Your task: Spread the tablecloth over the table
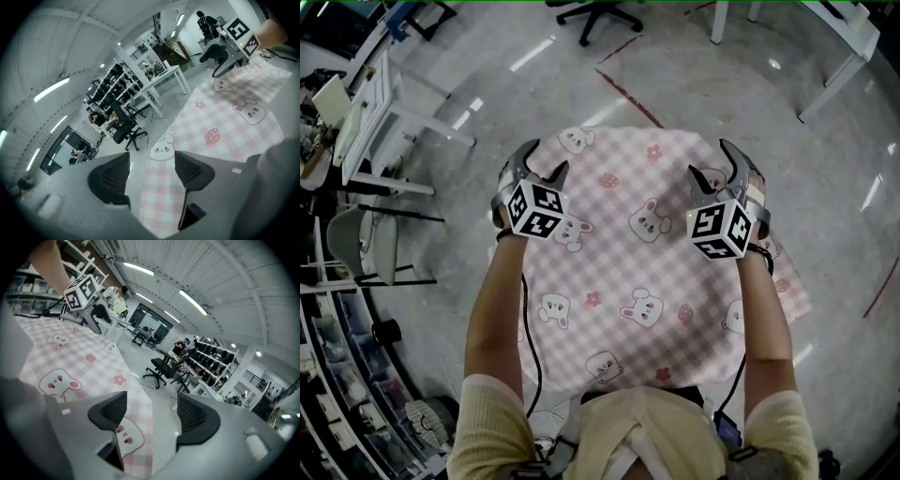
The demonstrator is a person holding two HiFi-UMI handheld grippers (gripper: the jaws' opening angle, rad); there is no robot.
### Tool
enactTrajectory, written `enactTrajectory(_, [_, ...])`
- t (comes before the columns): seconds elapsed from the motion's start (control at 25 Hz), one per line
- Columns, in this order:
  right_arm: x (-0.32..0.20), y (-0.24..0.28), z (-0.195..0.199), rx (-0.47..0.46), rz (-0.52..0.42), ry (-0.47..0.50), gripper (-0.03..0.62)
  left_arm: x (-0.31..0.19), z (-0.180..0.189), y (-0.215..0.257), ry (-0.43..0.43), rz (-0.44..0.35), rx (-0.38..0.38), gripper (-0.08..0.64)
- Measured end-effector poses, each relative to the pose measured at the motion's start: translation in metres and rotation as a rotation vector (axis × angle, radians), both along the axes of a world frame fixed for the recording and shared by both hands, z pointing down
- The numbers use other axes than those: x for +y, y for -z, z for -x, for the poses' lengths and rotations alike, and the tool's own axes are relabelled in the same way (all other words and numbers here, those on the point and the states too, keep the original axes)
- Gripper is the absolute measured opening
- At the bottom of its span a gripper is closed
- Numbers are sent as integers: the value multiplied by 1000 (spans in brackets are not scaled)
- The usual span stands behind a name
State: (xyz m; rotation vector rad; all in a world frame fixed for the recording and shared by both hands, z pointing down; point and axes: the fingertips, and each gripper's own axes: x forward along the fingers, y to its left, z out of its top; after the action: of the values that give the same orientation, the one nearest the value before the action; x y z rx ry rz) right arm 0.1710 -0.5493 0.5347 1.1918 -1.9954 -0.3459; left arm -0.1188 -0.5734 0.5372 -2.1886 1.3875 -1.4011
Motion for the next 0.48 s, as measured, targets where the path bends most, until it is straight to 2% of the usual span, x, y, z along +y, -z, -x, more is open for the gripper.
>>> enactTrajectory(0.24, [21,-4,7,-43,30,-33,324,18,5,3,10,-3,25,313])
enactTrajectory(0.48, [53,13,6,-100,48,-71,289,49,3,16,54,-6,163,286])
